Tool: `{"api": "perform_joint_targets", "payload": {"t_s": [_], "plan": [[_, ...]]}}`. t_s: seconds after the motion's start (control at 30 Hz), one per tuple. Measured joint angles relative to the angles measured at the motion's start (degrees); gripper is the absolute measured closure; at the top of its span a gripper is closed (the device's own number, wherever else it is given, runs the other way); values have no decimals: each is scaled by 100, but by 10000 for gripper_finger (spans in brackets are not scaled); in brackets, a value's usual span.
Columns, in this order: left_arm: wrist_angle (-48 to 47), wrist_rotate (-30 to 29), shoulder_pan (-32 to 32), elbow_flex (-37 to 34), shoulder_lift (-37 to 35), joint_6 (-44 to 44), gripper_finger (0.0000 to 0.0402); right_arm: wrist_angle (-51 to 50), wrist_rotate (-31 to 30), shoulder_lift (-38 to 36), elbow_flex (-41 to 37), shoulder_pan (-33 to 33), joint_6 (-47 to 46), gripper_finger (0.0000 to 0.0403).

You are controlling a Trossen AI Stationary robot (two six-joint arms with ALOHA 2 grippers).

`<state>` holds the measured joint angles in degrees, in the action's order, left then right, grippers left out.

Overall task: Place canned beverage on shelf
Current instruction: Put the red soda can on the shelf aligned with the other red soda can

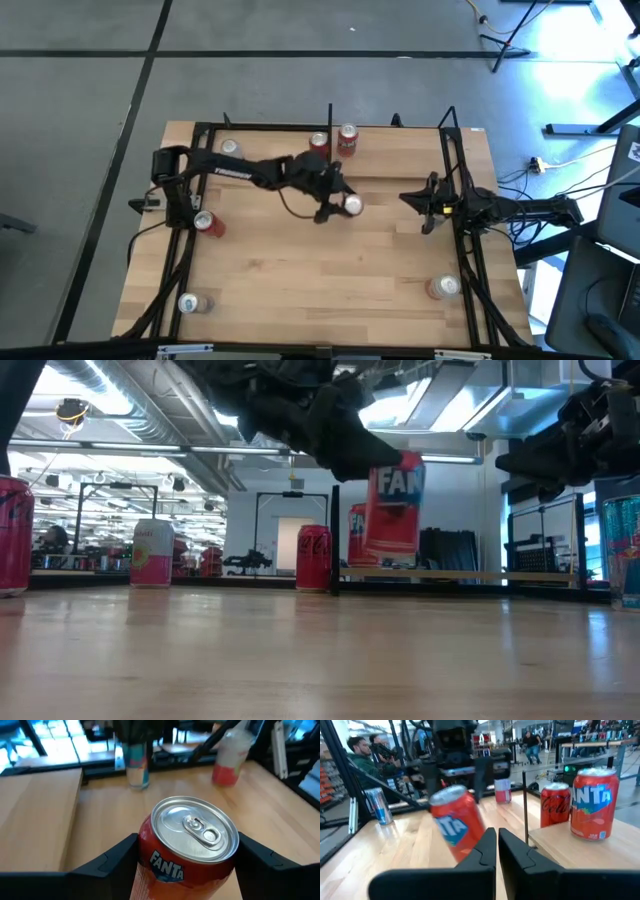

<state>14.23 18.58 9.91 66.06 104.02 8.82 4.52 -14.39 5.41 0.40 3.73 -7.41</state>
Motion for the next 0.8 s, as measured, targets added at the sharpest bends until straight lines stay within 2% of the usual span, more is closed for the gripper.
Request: {"api": "perform_joint_targets", "payload": {"t_s": [0.13, 0.2, 0.5, 0.8], "plan": [[976, -84, -167, -650, 75, -206, 166, 216, 1, 275, 0, 0, 2, 393], [1131, -103, -194, -837, 105, -353, 166, 321, 3, 448, 0, 0, 2, 393], [1596, -129, -367, -904, 553, -527, 162, 1171, 107, 1429, 0, 2, 18, 393], [1594, -912, -544, -885, 512, -528, 101, 1955, 115, 2146, 0, 0, 23, 391]]}}
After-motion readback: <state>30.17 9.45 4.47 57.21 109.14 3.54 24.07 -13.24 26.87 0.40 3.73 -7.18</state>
